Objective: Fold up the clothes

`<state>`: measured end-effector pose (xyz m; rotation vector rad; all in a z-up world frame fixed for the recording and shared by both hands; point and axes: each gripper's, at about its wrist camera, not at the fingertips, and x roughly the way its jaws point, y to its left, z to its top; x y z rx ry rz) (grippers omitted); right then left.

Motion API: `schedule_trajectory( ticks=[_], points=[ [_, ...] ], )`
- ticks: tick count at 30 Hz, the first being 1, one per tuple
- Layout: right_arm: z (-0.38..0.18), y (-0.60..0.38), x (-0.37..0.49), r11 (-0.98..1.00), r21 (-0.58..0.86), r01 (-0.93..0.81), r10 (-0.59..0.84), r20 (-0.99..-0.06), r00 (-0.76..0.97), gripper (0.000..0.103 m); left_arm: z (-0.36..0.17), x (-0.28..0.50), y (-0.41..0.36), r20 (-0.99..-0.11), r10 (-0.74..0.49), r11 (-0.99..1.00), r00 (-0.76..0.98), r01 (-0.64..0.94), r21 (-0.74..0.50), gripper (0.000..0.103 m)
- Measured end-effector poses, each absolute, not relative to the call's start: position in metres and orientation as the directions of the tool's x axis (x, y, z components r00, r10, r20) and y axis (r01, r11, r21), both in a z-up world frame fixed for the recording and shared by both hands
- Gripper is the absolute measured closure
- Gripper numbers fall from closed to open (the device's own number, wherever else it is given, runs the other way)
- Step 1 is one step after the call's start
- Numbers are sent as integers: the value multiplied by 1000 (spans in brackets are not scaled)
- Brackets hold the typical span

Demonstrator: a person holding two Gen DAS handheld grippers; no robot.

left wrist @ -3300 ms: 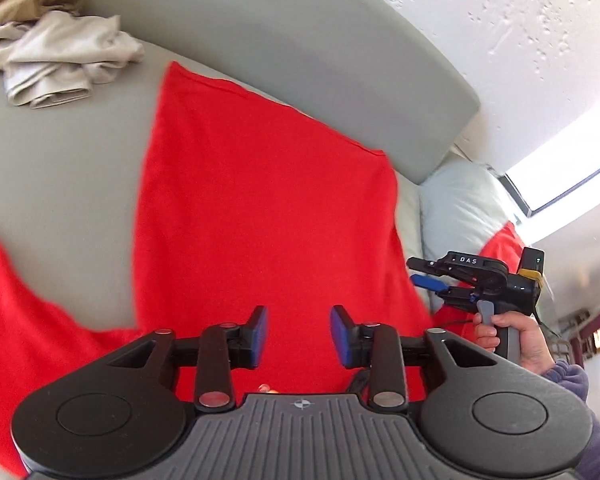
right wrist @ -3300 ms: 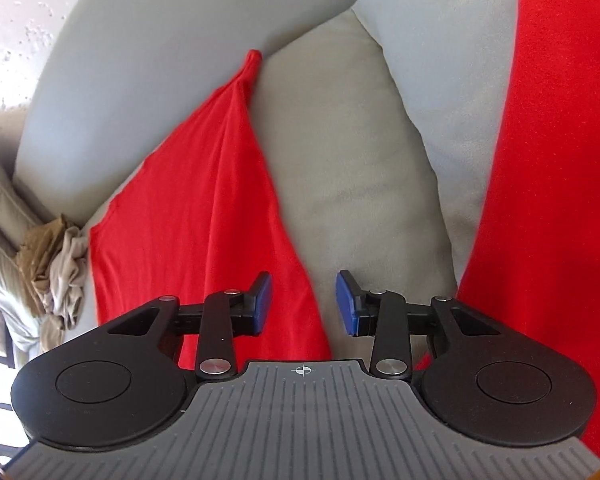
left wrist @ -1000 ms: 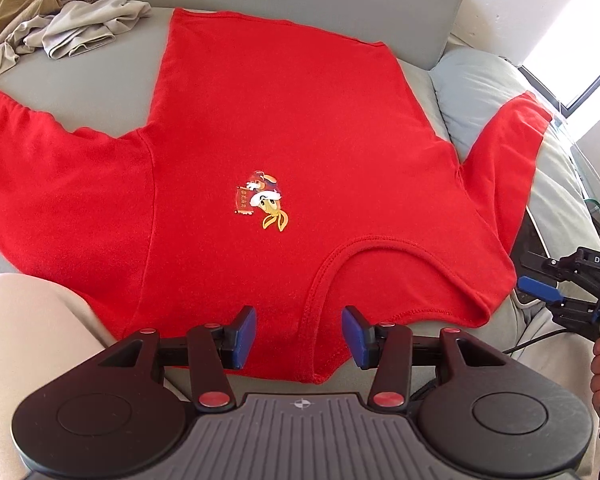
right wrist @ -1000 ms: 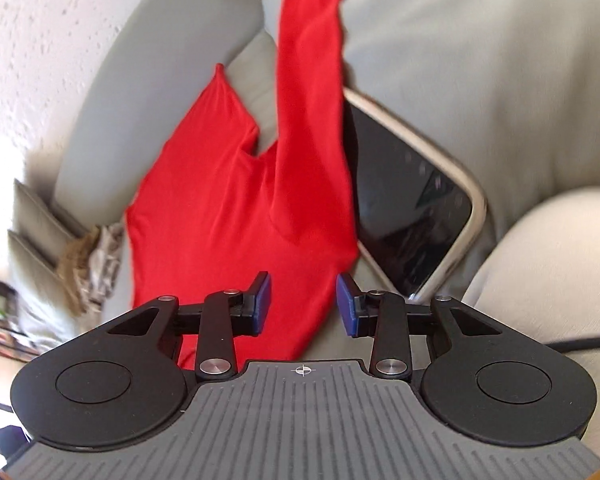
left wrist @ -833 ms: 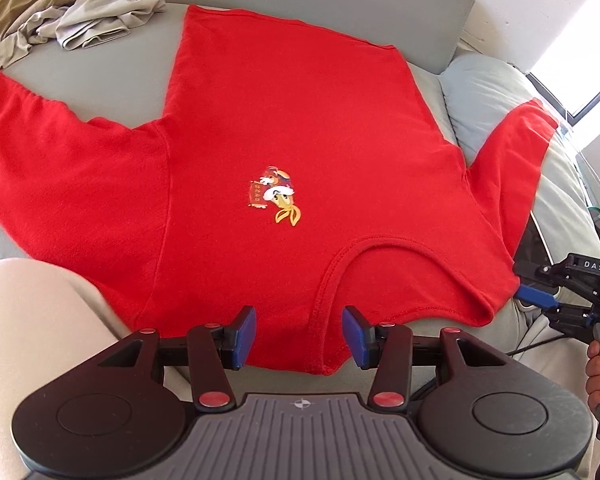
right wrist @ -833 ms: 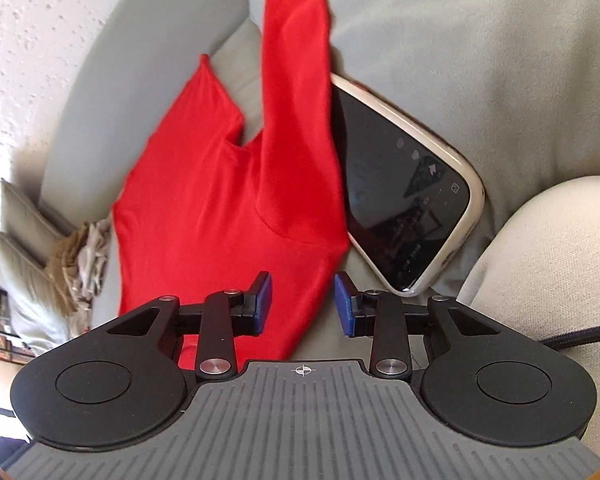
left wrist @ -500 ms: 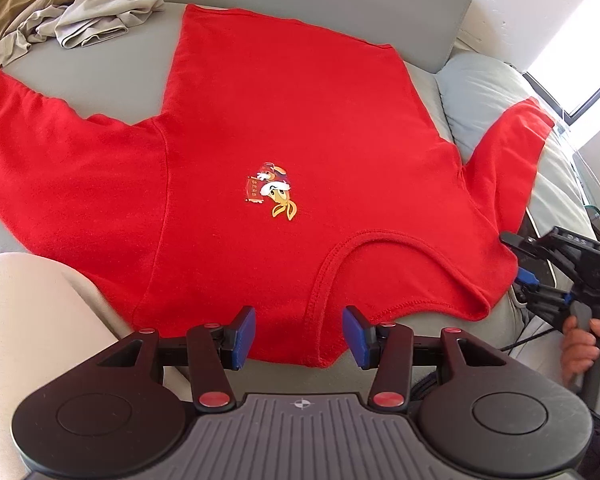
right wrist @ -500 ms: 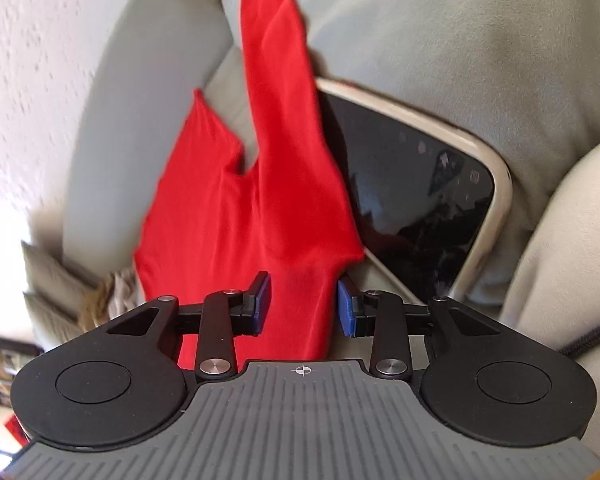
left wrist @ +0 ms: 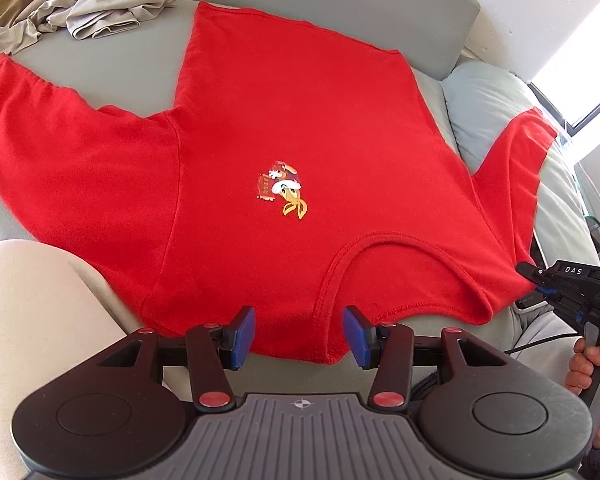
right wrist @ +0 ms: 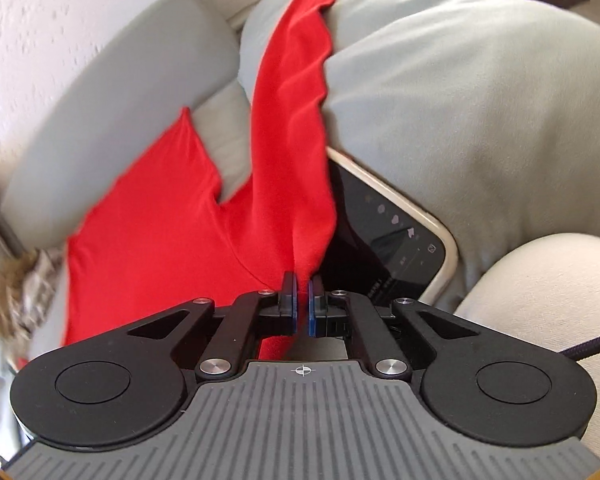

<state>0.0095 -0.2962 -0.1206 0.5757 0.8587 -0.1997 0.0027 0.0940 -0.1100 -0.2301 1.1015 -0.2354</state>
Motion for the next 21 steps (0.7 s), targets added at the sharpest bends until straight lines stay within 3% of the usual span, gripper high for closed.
schedule_trajectory(
  ticks=[7,11,13,17,19,21],
  points=[
    [-108,-288,17,889,280,363,41,-837,546,91,-106,-2,101,-856,-258,962,448,35,-271,56],
    [-78,-279,1,922,282,264,70,-795,602,63,-98,3,102,-835,-221,968,505,9,-250,57],
    [-73,-265,5,945,269,186,101,-780,617,58,-96,10,97,-828,-189,975,527,4,-220,59],
    [-82,-235,23,972,233,34,165,-775,610,61,-112,24,74,-807,-102,995,581,69,-77,69],
    [-96,-220,32,982,183,-44,174,-789,589,78,-129,27,66,-831,-63,995,553,98,-10,71],
    [-111,-210,34,990,109,-88,139,-829,542,79,-129,18,59,-840,-33,988,542,144,53,71]
  ],
)
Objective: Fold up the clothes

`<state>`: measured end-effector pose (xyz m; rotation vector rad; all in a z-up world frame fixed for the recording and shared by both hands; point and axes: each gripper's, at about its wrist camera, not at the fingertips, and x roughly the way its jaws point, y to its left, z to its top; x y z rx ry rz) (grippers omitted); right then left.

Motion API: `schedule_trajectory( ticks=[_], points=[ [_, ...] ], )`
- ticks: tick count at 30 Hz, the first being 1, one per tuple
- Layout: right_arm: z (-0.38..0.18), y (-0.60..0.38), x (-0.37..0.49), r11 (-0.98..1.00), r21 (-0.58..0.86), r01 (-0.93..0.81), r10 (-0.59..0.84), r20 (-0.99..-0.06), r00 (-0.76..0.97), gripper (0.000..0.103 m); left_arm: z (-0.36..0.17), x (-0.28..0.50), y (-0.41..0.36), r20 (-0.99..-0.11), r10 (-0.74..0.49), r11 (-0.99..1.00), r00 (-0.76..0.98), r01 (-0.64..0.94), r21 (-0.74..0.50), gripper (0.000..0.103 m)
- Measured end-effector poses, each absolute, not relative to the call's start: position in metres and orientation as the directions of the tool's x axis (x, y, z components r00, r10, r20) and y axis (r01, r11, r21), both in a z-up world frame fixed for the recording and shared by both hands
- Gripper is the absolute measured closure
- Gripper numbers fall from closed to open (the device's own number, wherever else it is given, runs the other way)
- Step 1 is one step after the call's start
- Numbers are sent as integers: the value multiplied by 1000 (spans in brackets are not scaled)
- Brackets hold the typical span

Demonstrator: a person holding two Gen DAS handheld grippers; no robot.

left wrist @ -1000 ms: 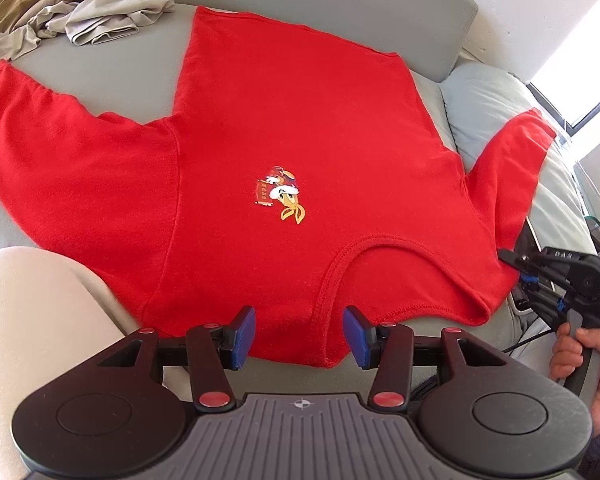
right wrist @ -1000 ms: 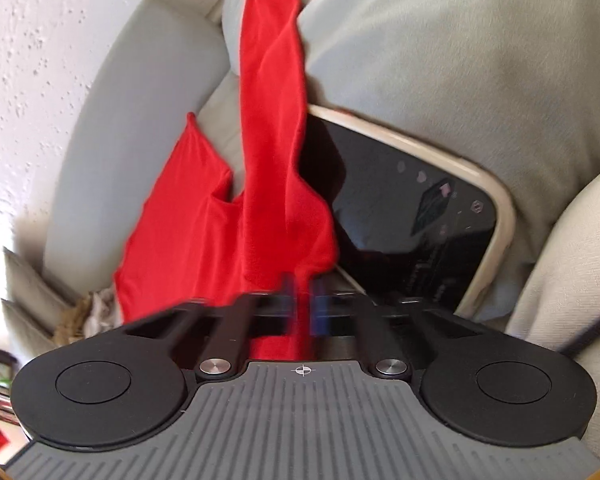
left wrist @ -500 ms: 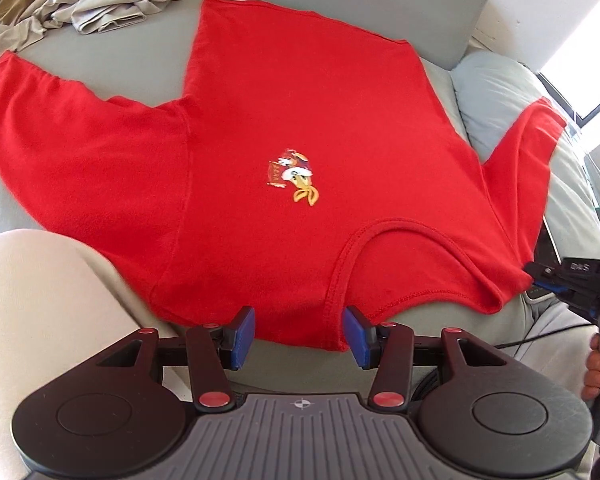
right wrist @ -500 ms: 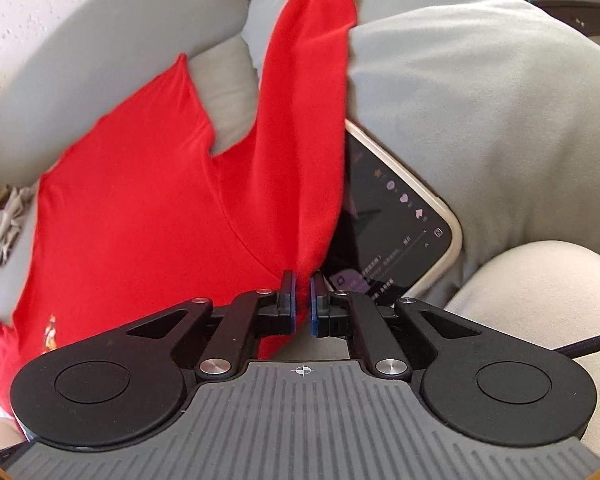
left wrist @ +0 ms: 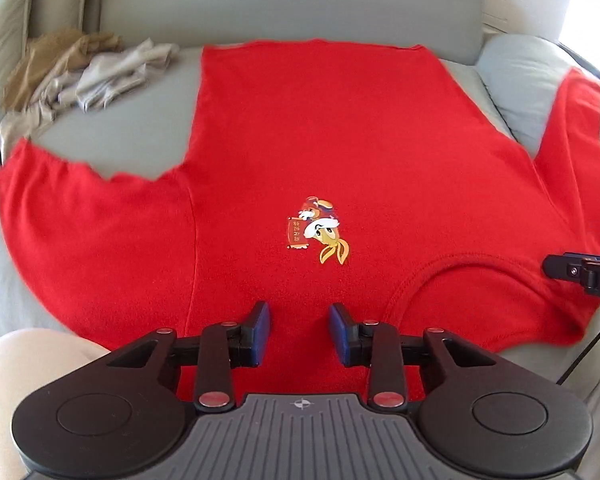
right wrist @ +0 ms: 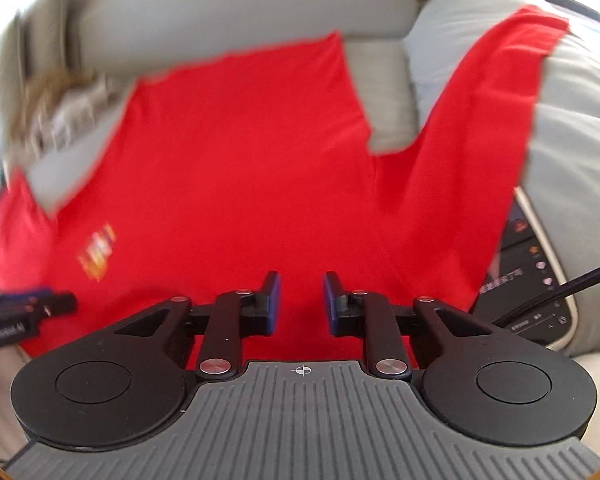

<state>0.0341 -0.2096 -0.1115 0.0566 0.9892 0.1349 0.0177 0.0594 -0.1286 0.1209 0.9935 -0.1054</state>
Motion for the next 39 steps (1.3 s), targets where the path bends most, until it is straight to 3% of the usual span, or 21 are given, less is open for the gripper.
schedule_trajectory(
  ticks=[7,8,12,16,21,25,28,31,36,39],
  points=[
    [-102,-222,-12,987,102,-127,151,-869,472,77,-124,-16,67,-896,-80,980,437,199,9,73],
    [-99,-226,-16,988,114,-102,148,-881,450,69,-121,-19,70,-892,-91,983,442,183,-10,73],
    [-84,-238,-39,981,187,-49,187,-855,483,66,-102,-30,72,-848,-121,987,515,155,-46,66],
    [-69,-230,-46,982,157,-104,187,-791,582,66,-88,-19,65,-791,-133,987,598,156,-48,60],
    [-82,-212,-18,978,126,-168,202,-789,580,66,-116,-3,48,-857,-154,978,492,199,-62,60],
    [-100,-216,-12,972,189,-140,234,-831,505,66,-124,-13,50,-892,-144,973,429,227,-48,53],
    [-94,-231,-14,950,288,-123,313,-845,435,60,-118,-19,54,-895,-135,972,425,233,-35,53],
    [-74,-262,-17,918,394,-36,363,-803,473,59,-96,-19,61,-861,-134,978,491,204,-36,52],
    [-25,-331,-13,815,575,72,405,-653,640,34,-50,-6,68,-786,-201,979,585,152,-137,48],
    [-3,-370,-6,778,619,108,358,-578,734,30,-32,3,69,-744,-280,958,607,128,-256,44]
  ],
)
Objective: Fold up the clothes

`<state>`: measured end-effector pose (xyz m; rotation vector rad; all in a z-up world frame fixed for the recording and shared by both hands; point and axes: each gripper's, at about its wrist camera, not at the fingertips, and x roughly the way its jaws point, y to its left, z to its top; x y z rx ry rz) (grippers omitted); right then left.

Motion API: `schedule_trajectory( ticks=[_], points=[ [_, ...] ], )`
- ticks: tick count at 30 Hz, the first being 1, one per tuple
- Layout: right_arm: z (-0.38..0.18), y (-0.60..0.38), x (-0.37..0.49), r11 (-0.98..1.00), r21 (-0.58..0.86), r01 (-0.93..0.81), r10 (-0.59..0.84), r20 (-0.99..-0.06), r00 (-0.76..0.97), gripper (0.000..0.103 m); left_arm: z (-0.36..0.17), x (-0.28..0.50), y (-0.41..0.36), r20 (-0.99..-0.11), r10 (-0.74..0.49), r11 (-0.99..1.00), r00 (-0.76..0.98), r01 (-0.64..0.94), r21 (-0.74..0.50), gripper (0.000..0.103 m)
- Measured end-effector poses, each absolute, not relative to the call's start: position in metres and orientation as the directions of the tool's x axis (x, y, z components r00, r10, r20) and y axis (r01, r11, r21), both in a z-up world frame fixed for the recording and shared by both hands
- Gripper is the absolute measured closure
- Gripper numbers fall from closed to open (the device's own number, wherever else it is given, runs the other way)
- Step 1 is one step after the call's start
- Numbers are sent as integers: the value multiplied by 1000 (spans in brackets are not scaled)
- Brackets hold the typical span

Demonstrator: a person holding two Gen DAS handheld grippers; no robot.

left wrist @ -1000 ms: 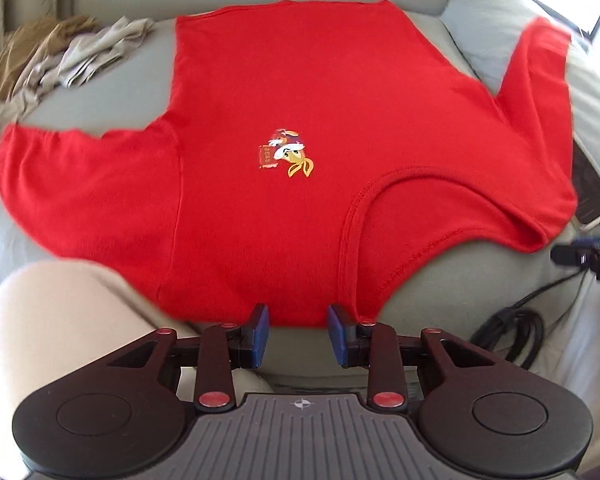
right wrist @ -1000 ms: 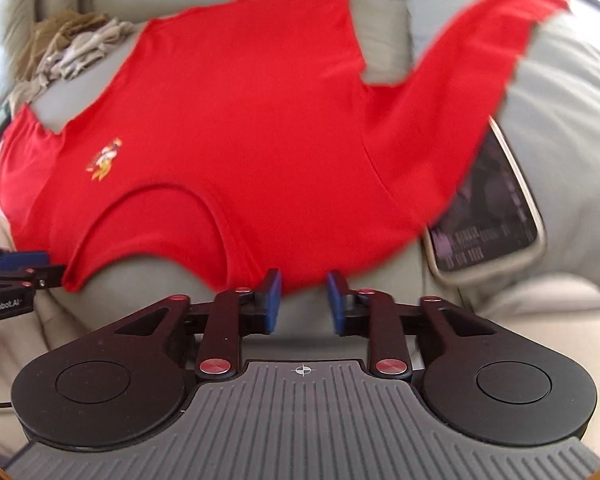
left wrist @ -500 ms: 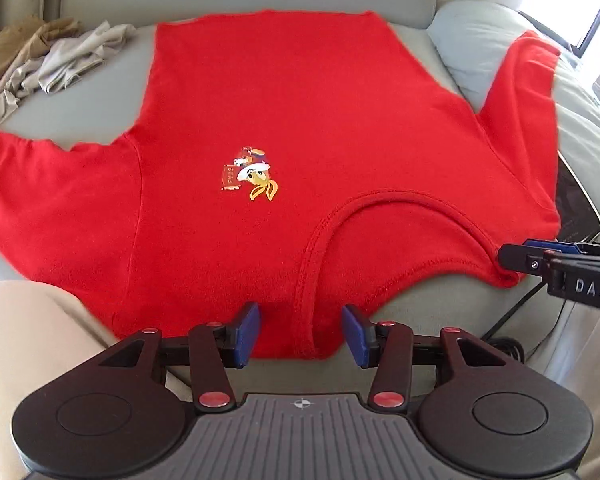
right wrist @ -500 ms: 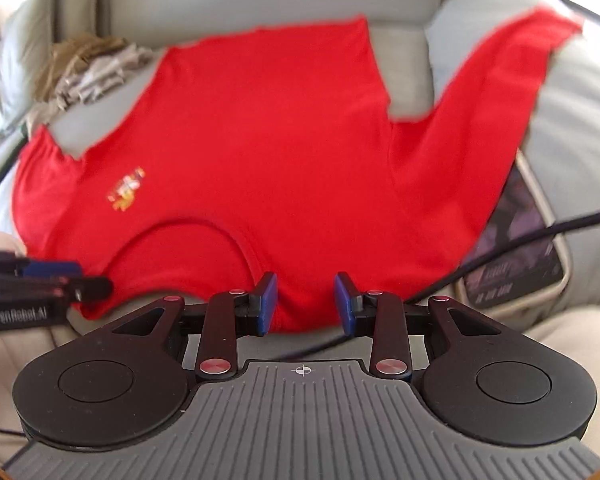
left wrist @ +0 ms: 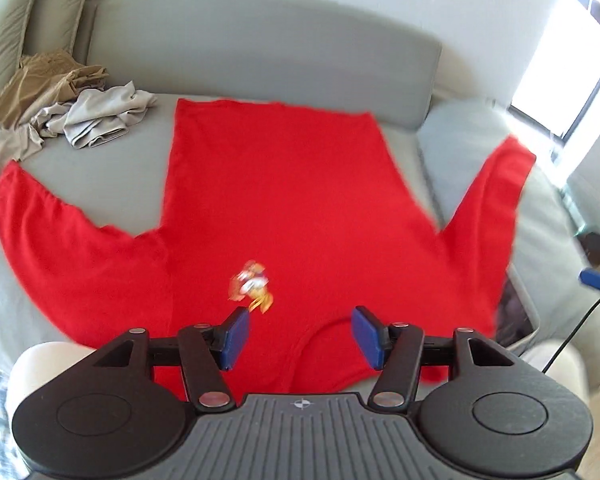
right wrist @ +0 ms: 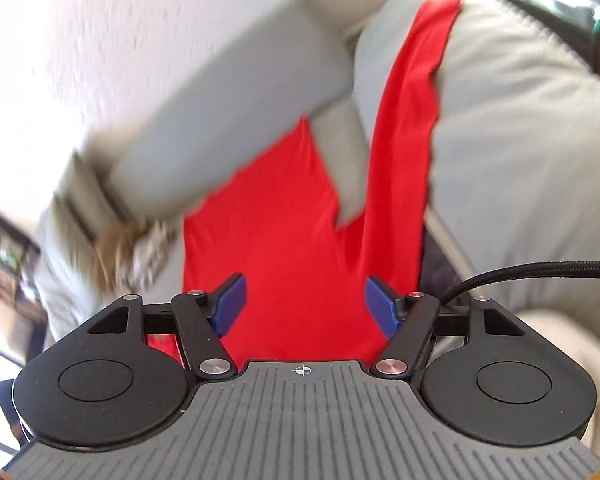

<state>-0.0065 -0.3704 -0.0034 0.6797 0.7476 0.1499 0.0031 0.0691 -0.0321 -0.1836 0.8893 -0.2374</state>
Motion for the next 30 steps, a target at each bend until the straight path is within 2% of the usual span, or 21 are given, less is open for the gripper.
schedule_trajectory(
  ticks=[5,6,8,10,12,15,19,20,22,23,26,30],
  points=[
    [-13,-431,30,609,770,190,354,-478,804,22,-25,21,56,-695,-408,887,592,79,-455,43],
    [-23,-442,39,523,830,195,386,-435,814,20,-26,26,48,-694,-414,886,589,85,-456,42],
    [-50,-462,54,245,954,172,483,-274,832,20,-26,35,29,-701,-399,902,590,117,-415,42],
    [-73,-472,63,-15,987,158,523,-127,843,19,-26,41,12,-714,-367,927,597,165,-338,42],
    [-81,-476,65,-114,984,138,515,-60,855,19,-29,46,0,-732,-352,936,584,201,-290,42],
    [-75,-485,64,-68,992,104,440,-64,896,19,-43,53,-5,-775,-391,920,496,219,-325,43],
    [-69,-510,66,-78,993,83,251,-61,966,19,-60,47,-12,-797,-469,881,381,266,-391,44],
    [-61,-515,70,0,995,105,197,-103,975,22,-63,45,-14,-796,-492,867,353,278,-413,44],
    [-40,-524,85,215,963,165,82,-186,979,34,-67,46,-18,-787,-519,852,333,281,-442,44],
    [-31,-526,98,323,926,197,36,-220,975,45,-69,47,-20,-783,-527,847,329,279,-453,44],
    [-15,-528,150,564,774,287,-28,-329,944,54,-70,54,-22,-770,-540,841,340,252,-479,44],
    [-24,-535,224,706,617,348,-12,-481,877,57,-69,69,-15,-741,-559,827,372,184,-531,44]
  ],
)
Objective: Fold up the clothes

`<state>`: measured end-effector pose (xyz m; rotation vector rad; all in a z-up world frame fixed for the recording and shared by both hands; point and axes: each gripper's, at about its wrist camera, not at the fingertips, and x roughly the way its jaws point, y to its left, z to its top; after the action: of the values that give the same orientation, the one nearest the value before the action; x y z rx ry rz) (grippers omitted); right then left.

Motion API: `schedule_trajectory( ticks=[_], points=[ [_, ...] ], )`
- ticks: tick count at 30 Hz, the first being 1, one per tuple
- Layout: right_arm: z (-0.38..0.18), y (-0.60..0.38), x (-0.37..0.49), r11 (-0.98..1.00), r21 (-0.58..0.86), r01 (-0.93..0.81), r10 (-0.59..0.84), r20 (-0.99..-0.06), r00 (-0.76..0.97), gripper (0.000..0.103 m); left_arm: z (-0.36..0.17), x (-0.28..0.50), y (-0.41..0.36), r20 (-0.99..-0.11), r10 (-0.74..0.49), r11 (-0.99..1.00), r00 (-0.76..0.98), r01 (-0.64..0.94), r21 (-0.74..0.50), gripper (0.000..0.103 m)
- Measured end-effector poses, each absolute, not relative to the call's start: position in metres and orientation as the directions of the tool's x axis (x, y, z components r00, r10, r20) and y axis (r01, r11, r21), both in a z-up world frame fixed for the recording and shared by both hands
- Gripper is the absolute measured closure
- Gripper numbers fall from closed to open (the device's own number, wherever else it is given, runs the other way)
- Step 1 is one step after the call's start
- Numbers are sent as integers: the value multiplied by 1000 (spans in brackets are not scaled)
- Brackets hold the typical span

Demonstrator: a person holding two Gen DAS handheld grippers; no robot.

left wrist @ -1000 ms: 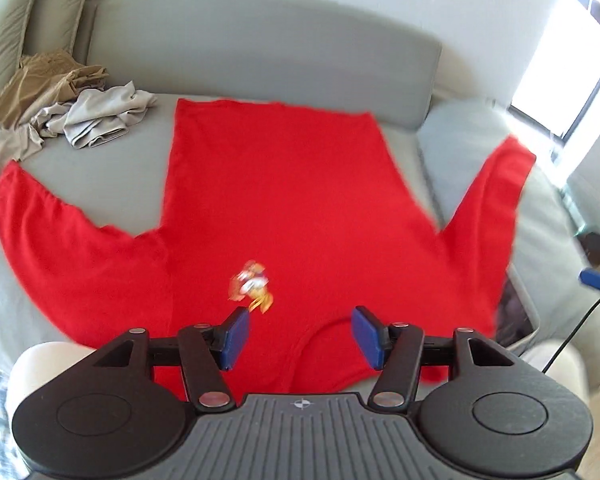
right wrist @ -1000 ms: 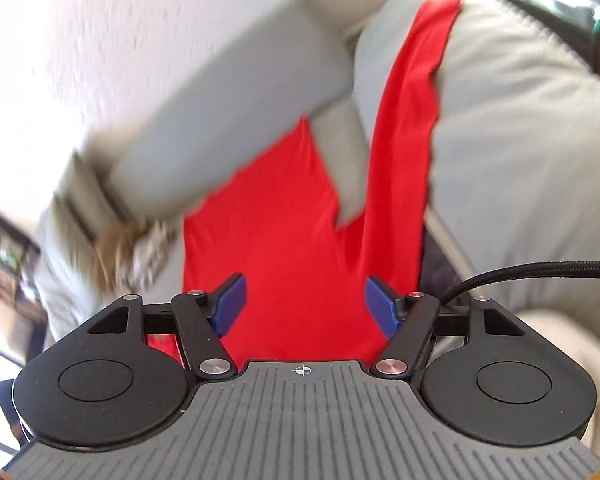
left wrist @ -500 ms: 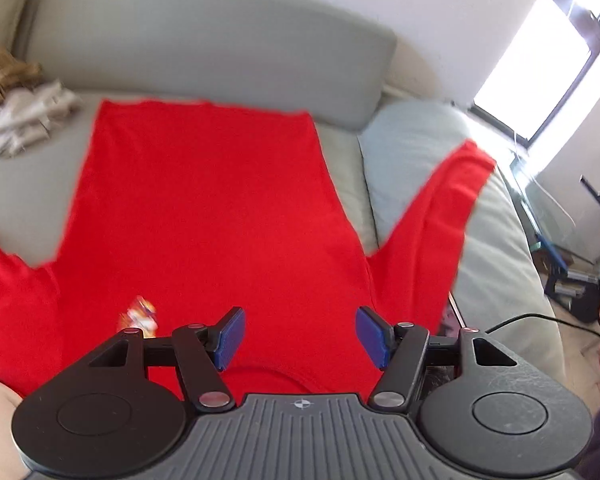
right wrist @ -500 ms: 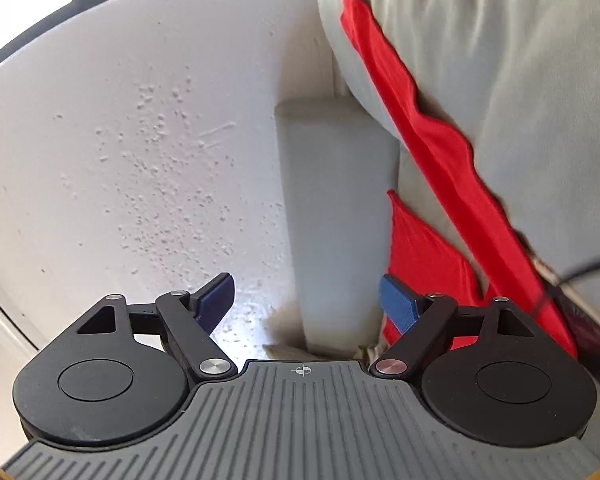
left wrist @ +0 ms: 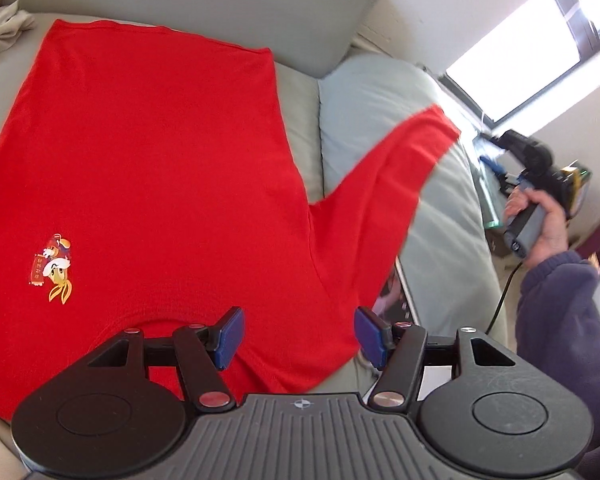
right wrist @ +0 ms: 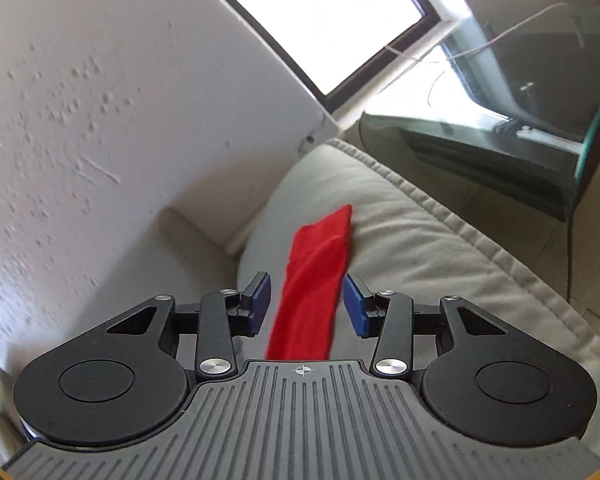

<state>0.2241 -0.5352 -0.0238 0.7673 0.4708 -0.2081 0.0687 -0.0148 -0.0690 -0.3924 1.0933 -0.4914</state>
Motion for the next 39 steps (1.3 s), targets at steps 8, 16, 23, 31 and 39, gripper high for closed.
schedule_trajectory(
  ticks=[8,16,23,31,39],
  points=[
    [-90,-581,284,511,737,442,38,-533,845,79,-83,96,-27,-728,-583,808,361,167,-565,44],
    [-86,-578,296,576,710,406,-21,-484,875,95,-91,104,-31,-731,-589,806,345,187,-561,44],
    [14,-504,274,858,413,306,-110,-434,894,95,-73,84,2,-693,-578,805,431,163,-571,44],
    [108,-335,187,997,78,8,14,-284,959,95,-48,29,96,-631,-485,810,605,38,-586,44],
    [60,-136,78,952,-55,-300,265,-336,904,95,-52,-34,206,-630,-280,765,725,-228,-602,44]
  ],
)
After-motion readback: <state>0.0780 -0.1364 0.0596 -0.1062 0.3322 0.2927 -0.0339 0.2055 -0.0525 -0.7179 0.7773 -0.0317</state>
